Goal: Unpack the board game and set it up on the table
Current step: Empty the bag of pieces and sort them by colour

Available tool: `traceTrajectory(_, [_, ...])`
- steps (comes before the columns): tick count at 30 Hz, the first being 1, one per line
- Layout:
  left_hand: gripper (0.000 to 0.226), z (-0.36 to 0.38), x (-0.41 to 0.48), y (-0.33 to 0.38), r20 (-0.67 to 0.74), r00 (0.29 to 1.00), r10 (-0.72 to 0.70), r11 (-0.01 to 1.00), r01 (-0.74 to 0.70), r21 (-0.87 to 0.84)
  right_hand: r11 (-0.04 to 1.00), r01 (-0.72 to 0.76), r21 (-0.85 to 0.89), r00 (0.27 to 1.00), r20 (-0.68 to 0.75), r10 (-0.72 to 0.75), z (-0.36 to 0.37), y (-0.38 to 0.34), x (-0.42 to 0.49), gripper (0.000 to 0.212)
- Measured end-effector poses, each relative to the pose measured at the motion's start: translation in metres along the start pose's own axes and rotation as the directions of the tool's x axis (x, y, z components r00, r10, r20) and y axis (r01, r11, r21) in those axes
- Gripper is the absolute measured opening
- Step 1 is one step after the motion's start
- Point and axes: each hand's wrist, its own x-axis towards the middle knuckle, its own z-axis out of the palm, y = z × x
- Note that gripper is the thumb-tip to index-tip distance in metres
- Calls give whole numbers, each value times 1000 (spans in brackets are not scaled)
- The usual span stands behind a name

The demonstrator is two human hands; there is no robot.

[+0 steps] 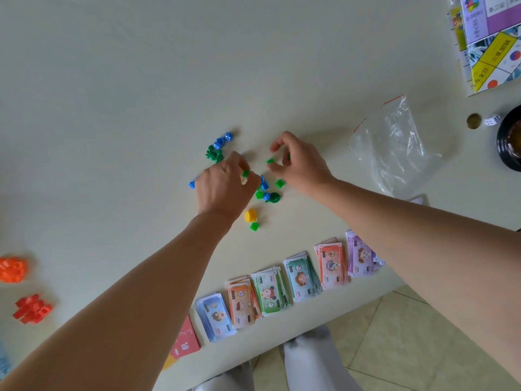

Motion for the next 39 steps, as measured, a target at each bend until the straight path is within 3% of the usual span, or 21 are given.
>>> traceTrajectory(2, [31,-3,1,-2,0,995,-99,974,97,-206,983,62,-173,998,19,-60,5,-2,0,24])
traceTrajectory(4, [30,-4,1,-4,45,986,-161,893,165,-419,973,75,-217,997,-4,-78,10,-5,0,20])
traceTrajectory(6, [28,-5,1,-4,134,969,-208,769,247,-590,982,55,-183,998,-8,-57,12,-7,-1,17])
traceTrajectory(8, [36,-3,1,-5,177,959,-220,713,282,-642,1000,2,-28,1000,-14,-2,13,-6,-4,9])
traceTrajectory(11, [34,1,-1,-9,225,959,-174,739,278,-613,957,-77,280,996,-11,84,7,-5,-12,18])
traceTrajectory(14, [24,6,-4,-13,196,974,-117,811,208,-547,932,-103,347,994,-4,111,-1,-4,-19,25])
traceTrajectory(17, [26,6,-11,-8,95,993,-65,960,88,-266,963,-117,245,992,-19,125,-5,1,-25,30])
traceTrajectory(20, [18,7,-18,-5,25,999,41,999,-42,5,995,-94,18,993,-74,95,-3,5,-30,23])
traceTrajectory(22, [21,10,-21,-4,22,998,66,997,-67,40,990,-9,-137,996,-86,-3,0,6,-34,8])
traceTrajectory(25, [27,13,-22,-1,24,996,80,995,-81,51,953,106,-285,992,-33,-120,4,8,-38,20])
traceTrajectory(31, [21,18,-18,2,20,993,119,991,-120,66,918,99,-384,985,-92,-145,13,10,-37,15])
traceTrajectory(35, [23,19,-24,-5,8,989,145,988,-145,48,968,63,-244,982,-156,-103,16,11,-38,18])
traceTrajectory(39, [19,18,-24,-11,12,978,210,975,-210,67,970,-70,232,981,-163,110,13,5,-43,14])
